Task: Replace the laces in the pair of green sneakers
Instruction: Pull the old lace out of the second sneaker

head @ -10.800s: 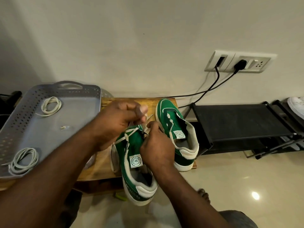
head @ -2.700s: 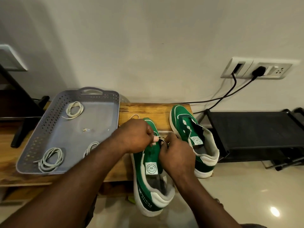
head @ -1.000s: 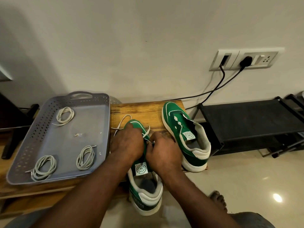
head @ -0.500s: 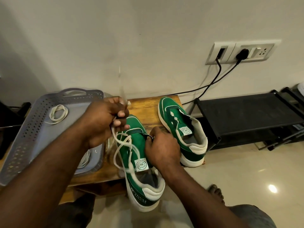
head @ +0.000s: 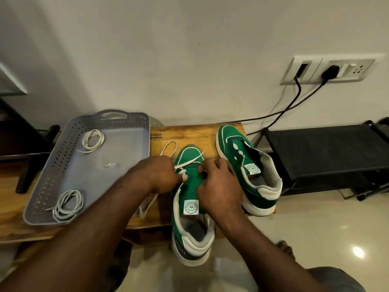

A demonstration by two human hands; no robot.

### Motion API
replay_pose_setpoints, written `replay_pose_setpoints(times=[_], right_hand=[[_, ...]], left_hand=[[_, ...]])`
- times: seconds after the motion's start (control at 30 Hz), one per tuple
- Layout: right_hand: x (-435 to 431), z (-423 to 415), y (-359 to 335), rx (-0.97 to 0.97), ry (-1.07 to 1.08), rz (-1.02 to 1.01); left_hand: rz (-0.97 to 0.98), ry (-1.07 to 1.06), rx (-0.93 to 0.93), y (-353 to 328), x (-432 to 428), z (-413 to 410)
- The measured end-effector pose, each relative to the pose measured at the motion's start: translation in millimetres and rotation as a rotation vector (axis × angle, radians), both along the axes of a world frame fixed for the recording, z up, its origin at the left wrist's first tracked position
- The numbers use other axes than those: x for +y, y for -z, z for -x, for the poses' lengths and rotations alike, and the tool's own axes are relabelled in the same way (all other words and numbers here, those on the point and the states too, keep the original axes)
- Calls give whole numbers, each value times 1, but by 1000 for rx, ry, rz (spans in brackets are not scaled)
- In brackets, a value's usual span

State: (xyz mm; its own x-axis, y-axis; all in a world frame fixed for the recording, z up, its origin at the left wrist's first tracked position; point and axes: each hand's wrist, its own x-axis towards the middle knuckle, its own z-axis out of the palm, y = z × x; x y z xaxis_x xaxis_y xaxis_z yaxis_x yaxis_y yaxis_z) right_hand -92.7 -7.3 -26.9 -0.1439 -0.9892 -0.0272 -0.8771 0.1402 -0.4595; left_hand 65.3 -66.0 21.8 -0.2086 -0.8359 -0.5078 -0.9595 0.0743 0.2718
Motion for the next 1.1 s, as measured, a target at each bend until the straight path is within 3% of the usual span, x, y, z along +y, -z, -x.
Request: replay_pose_setpoints(times=[0.1,0.27,0.43,0.5,0.63,0.83,0.97,1.1], right_hand=[[-3,4,1,-42,9,1],[-4,2,4,-42,-55,17],[-2,1,-4,25,-123,40],[-4,1,-5,22,-176,28],[-10,-4,1,-22,-201,49],[-12,-7,7,-14,-235,204],[-12,0,10,-78,-187,283],[-8,11,-5,-348,-273,213]], left_hand=[[-100,-47,149,-3,3,5],[-35,-118,282,-5,6,11],[-152,-223,594,-23,13,8],[-129,-167,521,-26,14,2],[-5,8,38,-20,19,-2],[-7,20,-109,4,34,14],[50,-93,-82,16,33,22],[52,-209,0,18,29,20]])
